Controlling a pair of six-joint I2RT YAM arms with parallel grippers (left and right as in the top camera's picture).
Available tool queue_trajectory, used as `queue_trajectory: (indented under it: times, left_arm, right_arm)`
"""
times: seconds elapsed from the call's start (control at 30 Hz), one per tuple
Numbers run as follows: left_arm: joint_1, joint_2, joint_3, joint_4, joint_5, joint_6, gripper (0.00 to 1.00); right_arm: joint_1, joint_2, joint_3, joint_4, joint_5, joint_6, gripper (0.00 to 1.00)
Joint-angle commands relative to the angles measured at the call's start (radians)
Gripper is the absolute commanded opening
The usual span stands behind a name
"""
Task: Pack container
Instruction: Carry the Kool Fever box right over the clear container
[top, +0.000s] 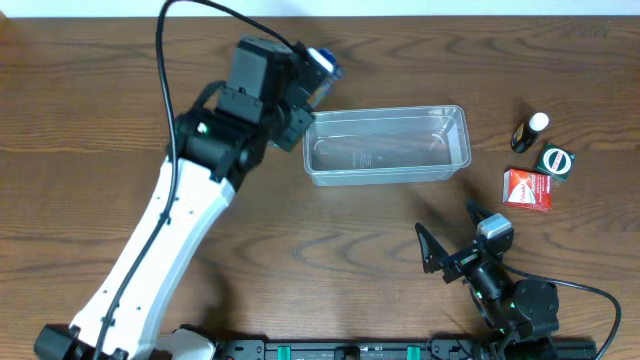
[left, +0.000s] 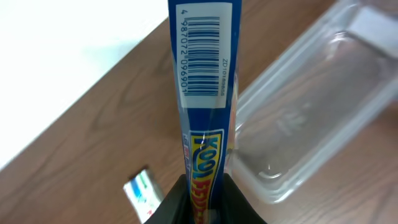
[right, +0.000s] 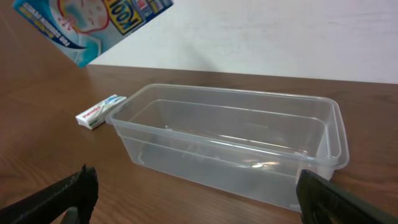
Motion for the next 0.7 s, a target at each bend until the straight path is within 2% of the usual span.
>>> queue_trajectory:
  times: [0.0, 0.23, 0.47, 0.67]
  left_arm:
    - [-0.05, -0.003, 0.022, 0.005, 0.07, 0.069, 0.15]
    - [-0.105, 0.034, 0.018, -0.006, 0.23, 0.264, 0.16]
    - [-0.108, 0.097, 0.014, -0.054, 0.377, 0.41, 0.16]
    - [-0.108, 0.183, 0.013, -0.057, 0.402, 0.501, 0.16]
  right_arm:
    - [0.001, 0.0, -0.005, 0.0, 0.001, 0.011, 0.99]
    - [0.001, 0.0, -0.005, 0.0, 0.001, 0.011, 0.99]
    - [0.001, 0.0, -0.005, 0.0, 0.001, 0.011, 0.99]
    - [0.001, 0.0, -0.005, 0.0, 0.001, 0.011, 0.99]
